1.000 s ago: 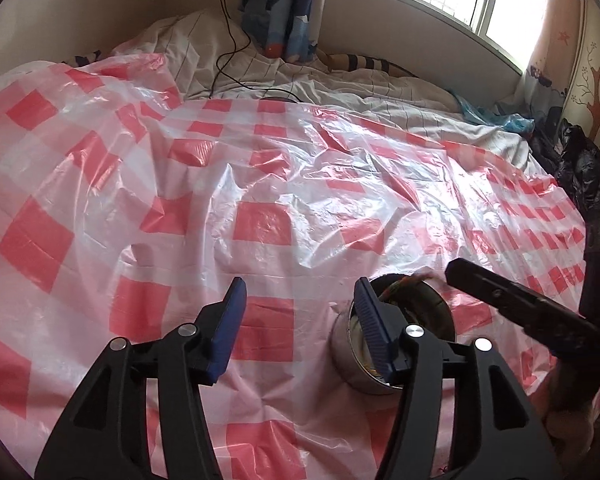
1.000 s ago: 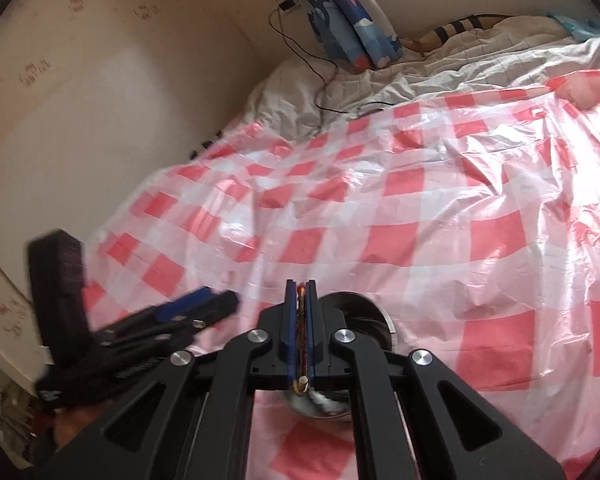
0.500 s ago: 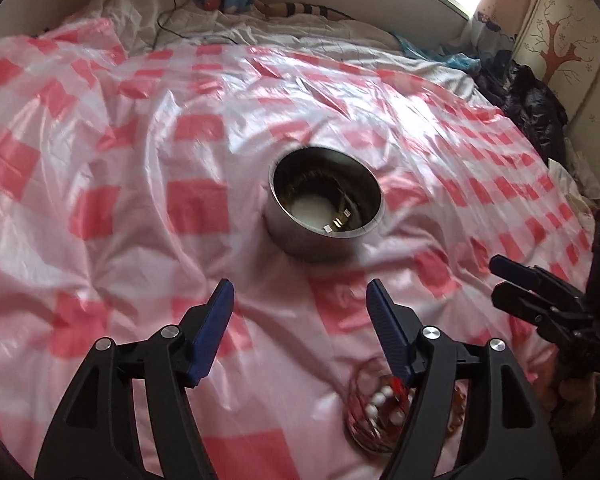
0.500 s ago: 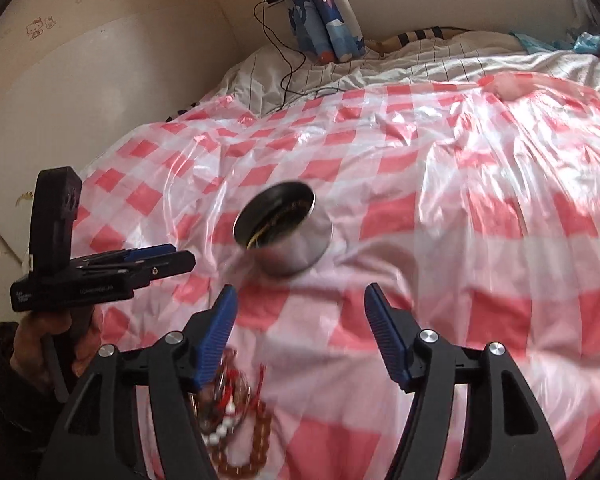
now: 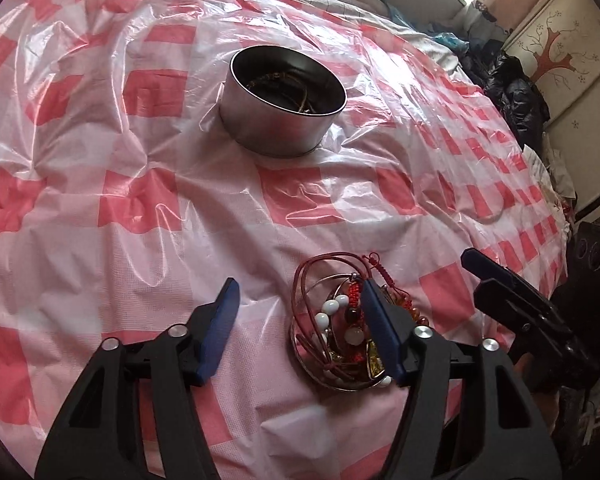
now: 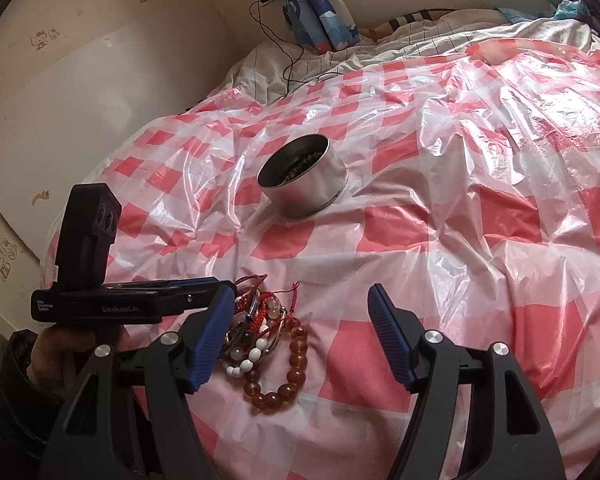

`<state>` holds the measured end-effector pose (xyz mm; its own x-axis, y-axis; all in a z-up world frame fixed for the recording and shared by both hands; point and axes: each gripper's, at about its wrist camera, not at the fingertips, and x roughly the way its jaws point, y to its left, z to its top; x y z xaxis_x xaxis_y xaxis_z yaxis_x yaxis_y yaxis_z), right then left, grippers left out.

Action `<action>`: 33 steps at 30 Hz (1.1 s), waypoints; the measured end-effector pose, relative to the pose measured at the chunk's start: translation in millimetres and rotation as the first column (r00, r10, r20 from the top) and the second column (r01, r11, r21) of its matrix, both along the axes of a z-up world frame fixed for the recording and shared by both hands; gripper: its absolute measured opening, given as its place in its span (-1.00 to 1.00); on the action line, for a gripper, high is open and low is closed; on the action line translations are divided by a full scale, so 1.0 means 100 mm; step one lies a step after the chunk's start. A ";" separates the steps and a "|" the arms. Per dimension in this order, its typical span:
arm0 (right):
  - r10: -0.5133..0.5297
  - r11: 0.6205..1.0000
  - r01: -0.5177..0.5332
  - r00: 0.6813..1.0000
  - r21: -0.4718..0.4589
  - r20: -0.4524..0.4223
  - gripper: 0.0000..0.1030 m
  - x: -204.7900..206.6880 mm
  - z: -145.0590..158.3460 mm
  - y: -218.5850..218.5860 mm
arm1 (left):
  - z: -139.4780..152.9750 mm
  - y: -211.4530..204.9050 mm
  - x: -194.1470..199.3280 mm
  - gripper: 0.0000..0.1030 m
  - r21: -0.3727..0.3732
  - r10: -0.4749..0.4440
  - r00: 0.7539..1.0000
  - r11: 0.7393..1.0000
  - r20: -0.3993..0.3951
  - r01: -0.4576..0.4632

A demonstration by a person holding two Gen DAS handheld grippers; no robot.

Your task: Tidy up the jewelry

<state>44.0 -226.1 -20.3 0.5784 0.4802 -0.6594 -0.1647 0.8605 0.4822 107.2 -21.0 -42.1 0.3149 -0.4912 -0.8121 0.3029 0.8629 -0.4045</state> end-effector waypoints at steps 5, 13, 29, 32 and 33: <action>-0.002 1.000 0.002 1.000 0.028 -0.009 0.30 0.03 -0.04 -0.01 | -0.01 -0.12 0.02 -0.41 -0.019 -0.037 0.999 0.999 -0.016 0.037; 0.011 0.999 -0.011 1.000 0.037 -0.010 0.30 0.06 -0.06 0.02 | -0.03 0.04 0.12 -0.97 -0.195 0.000 0.997 0.981 -0.083 -0.016; 0.193 0.979 -0.191 0.981 -0.066 0.021 0.33 -0.03 -0.03 0.48 | 0.58 0.51 0.12 -0.97 -0.402 0.082 0.993 0.915 0.080 -0.044; 0.210 0.975 -0.211 0.978 -0.064 -0.009 0.33 -0.02 -0.10 0.54 | 0.62 0.57 0.14 -0.97 -0.407 0.103 0.991 0.911 0.081 -0.061; 0.211 0.976 -0.211 0.977 -0.054 -0.016 0.34 -0.01 -0.12 0.54 | 0.62 0.57 0.14 -0.97 -0.408 0.106 0.991 0.911 0.079 -0.065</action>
<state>42.9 -171.9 -32.4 0.4613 0.5537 -0.6933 -0.3412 0.8320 0.4375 121.3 36.4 19.8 0.4375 -0.7381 -0.5136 0.2909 0.6567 -0.6958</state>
